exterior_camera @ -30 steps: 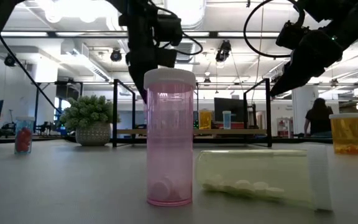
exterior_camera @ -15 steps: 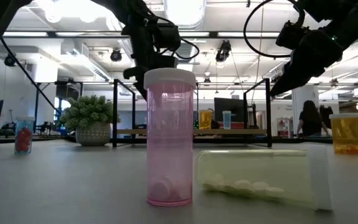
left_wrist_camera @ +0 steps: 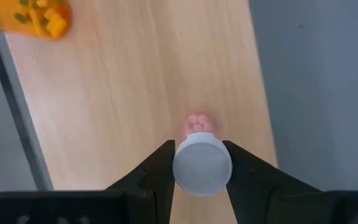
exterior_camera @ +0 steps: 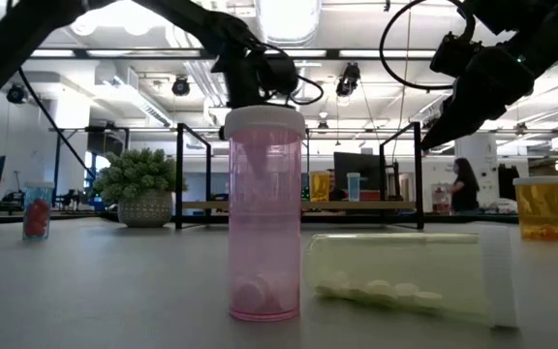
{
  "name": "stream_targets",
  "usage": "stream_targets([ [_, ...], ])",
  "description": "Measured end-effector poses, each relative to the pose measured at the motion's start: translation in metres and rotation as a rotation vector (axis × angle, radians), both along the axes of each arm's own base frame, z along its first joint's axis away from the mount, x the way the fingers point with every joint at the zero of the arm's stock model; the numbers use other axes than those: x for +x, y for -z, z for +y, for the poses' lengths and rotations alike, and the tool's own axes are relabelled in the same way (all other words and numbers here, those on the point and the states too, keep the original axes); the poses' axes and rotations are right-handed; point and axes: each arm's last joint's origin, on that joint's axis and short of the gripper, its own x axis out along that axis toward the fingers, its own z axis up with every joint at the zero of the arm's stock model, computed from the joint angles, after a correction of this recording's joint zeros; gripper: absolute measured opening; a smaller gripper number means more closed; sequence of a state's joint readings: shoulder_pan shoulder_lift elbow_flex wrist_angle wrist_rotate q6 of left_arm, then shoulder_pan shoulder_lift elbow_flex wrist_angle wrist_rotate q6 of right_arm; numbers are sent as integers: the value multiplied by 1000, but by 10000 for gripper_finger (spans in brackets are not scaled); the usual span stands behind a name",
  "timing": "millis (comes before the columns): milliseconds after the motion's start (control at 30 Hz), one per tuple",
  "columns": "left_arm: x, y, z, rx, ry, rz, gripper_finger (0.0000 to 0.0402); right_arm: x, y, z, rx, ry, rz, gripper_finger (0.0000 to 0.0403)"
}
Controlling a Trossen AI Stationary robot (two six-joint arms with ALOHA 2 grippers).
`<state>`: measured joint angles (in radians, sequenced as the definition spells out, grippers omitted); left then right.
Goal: Pick and place medicine bottles onto shelf by color
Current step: Put the top pink pill bottle on the shelf
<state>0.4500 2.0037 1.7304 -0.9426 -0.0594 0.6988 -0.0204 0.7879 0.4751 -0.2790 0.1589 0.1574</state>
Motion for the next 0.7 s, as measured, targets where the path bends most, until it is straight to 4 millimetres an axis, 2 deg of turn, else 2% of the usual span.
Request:
stream_targets([
  [300, 17, 0, 19, 2, 2, 18, 105, 0, 0, 0, 0, 0, -5, 238],
  [700, 14, -3, 41, 18, -30, 3, 105, 0, 0, 0, 0, 0, -6, 238],
])
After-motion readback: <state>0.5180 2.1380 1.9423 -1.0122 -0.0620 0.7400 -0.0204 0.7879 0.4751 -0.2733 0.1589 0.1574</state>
